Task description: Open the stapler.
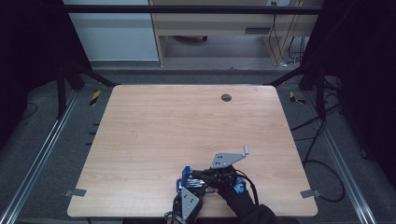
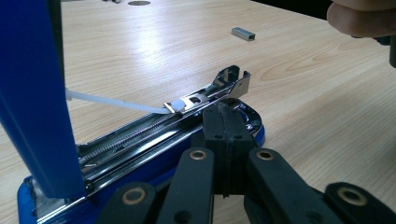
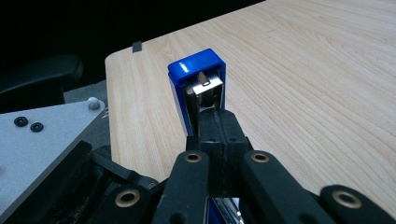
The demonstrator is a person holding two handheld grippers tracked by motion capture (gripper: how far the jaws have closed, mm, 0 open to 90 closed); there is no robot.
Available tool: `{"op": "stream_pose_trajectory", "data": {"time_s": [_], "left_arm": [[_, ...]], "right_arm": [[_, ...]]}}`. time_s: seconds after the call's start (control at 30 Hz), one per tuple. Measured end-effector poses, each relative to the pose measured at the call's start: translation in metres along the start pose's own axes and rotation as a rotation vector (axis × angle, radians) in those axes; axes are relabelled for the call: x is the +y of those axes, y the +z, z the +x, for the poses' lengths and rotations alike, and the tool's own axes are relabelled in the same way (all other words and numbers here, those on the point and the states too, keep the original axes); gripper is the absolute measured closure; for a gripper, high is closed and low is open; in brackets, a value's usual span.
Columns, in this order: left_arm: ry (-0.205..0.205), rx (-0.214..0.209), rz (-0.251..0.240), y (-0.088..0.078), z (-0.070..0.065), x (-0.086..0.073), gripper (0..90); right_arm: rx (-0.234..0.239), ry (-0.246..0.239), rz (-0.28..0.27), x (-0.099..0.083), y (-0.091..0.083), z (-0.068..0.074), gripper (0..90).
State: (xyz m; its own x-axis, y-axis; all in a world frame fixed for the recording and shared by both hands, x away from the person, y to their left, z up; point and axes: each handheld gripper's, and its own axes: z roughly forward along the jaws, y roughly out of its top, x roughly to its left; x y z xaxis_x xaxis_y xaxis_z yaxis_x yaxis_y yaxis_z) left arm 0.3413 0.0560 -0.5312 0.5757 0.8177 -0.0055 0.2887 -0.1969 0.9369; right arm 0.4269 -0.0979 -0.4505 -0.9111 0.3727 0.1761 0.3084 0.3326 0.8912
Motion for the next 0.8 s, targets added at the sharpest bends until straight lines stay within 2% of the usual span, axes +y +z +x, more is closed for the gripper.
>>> {"op": "stream_pose_trajectory", "data": {"time_s": [0.27, 0.8], "left_arm": [[0.001, 0.000, 0.000, 0.000, 0.000, 0.000, 89.9], [0.002, 0.002, -0.002, 0.000, 0.000, 0.000, 89.9]], "right_arm": [[0.000, -0.021, 0.016, 0.006, 0.008, 0.004, 90.0], [0.021, -0.018, 0.039, 0.009, 0.016, 0.004, 90.0]]}}
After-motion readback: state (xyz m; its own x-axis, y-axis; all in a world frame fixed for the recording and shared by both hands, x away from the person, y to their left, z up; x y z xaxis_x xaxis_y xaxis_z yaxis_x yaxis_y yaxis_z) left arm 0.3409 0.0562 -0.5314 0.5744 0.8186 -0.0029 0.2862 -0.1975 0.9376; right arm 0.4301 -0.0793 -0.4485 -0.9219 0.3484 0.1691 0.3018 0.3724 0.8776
